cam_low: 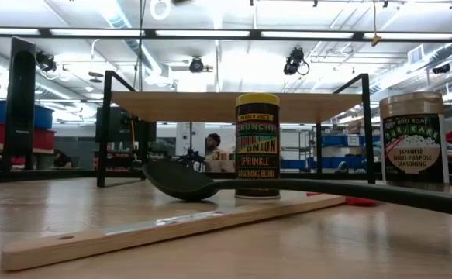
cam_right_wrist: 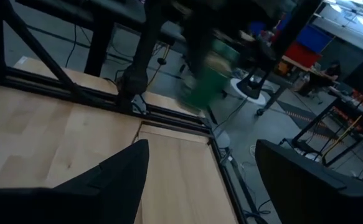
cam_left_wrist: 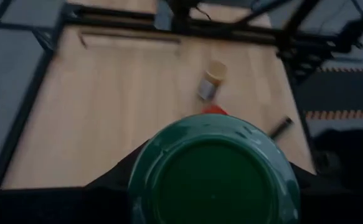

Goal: Shelf spices
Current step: Remove the green seasoning bottle from the shelf

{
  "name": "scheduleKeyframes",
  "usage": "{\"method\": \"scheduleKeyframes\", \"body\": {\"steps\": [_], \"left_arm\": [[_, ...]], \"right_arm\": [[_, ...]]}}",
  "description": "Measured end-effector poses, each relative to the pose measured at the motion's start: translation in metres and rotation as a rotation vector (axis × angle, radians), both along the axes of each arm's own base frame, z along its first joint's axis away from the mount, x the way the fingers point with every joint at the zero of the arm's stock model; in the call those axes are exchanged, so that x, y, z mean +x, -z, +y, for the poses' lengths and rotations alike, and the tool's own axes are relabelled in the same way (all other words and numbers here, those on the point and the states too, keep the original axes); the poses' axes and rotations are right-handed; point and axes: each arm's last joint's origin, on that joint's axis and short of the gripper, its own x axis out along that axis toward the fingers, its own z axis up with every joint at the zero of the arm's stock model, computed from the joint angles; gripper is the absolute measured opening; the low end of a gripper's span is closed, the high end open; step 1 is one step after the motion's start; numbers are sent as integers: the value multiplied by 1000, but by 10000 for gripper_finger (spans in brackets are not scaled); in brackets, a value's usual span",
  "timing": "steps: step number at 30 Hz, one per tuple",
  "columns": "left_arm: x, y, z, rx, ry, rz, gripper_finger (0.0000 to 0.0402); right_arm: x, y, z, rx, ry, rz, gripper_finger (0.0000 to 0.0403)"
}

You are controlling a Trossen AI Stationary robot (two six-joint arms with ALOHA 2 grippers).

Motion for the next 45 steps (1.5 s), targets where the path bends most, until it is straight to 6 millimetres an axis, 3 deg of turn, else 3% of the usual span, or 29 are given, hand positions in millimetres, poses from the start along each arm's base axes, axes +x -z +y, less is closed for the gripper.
{"method": "scheduleKeyframes", "body": {"steps": [5,9,13,20,25,32,39,45], "left_arm": [[-21,3,-40,65,-57,119,193],[-20,21,-68,83,-65,171,193],[-10,55,-91,102,-86,244,193],[14,136,-130,30,-16,241,193],[12,186,-142,-39,-50,284,193],[4,233,-156,-86,-56,245,193],[-12,270,-152,-27,-130,301,193],[-16,285,-149,-8,-155,275,193]], "right_arm": [[-1,-5,-1,-24,-8,-27,291],[-2,-10,-2,-43,-14,-61,291],[-2,-12,-2,-63,-15,-69,291],[-2,-12,-2,-62,-15,-69,291],[-2,-12,-2,-55,-15,-72,291],[-2,-13,-2,-51,-14,-80,291],[-2,-13,-2,-49,-15,-82,290],[-1,-13,-2,-48,-15,-85,290]]}}
